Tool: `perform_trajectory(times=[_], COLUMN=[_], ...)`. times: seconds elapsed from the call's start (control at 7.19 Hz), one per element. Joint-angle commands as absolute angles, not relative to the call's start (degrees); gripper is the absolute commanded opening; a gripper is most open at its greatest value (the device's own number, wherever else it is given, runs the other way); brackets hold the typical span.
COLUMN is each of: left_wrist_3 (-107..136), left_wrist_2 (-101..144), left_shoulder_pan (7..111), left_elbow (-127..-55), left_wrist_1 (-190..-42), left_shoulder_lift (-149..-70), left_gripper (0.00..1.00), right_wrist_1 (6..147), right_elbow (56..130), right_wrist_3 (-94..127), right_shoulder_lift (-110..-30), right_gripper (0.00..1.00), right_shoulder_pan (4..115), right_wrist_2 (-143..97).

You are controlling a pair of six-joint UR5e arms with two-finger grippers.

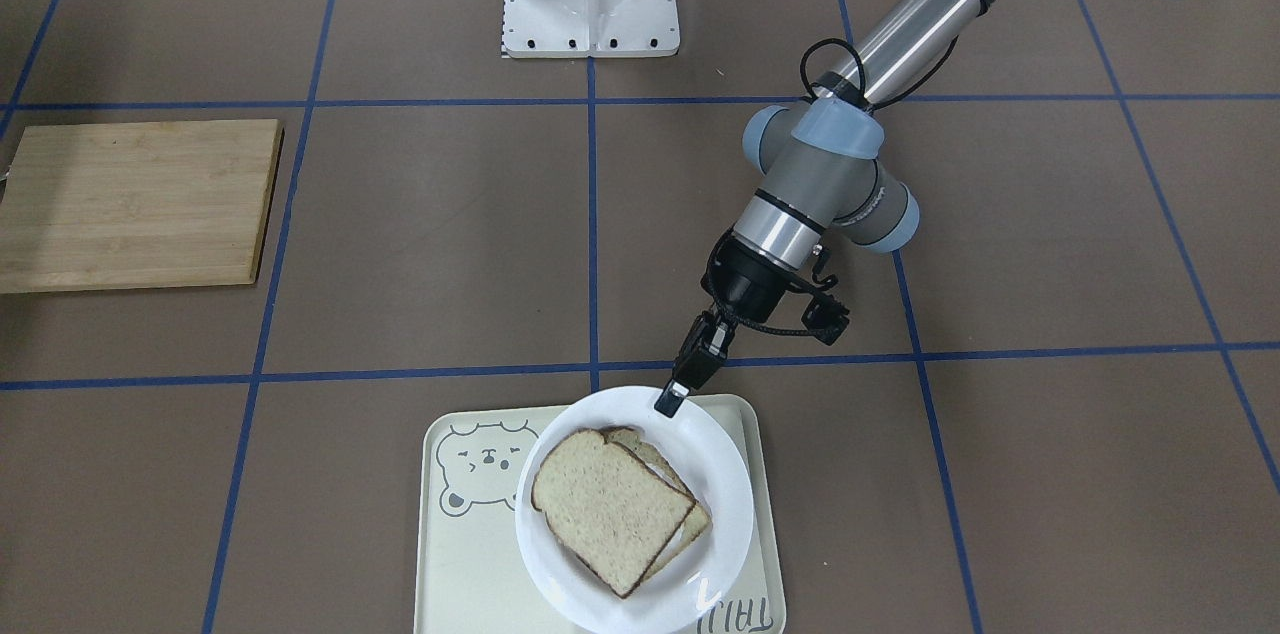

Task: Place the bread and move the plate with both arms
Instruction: 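Lift and carry the plate with the left gripper onto the bear tray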

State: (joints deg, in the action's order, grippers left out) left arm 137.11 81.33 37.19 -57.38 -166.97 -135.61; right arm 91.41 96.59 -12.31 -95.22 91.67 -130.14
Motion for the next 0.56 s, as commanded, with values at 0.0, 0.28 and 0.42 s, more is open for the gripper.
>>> perform_trajectory(times=[0.0, 0.28, 0.42], left_wrist_3=[137.37, 136.67, 136.67], left_wrist_2=[78.93, 76.56, 76.47], left_shoulder_pan=[36.4, 34.02, 33.49], left_elbow=[-49.76, -48.08, -48.16], left_wrist_1=[-166.38, -166.29, -166.29], left_shoulder_lift=[-140.97, -141.42, -141.42], left_gripper=[0.0, 0.0, 0.37], right_wrist_1=[91.41, 91.41, 91.41], right_elbow=[96.59, 96.59, 96.59], right_wrist_3=[-12.3, -12.3, -12.3], right_shoulder_lift=[-95.19, -95.19, -95.19], right_gripper=[1.0, 1.0, 1.0], right_shoulder_pan=[91.67, 91.76, 91.67], right_wrist_2=[-130.17, -130.17, -130.17])
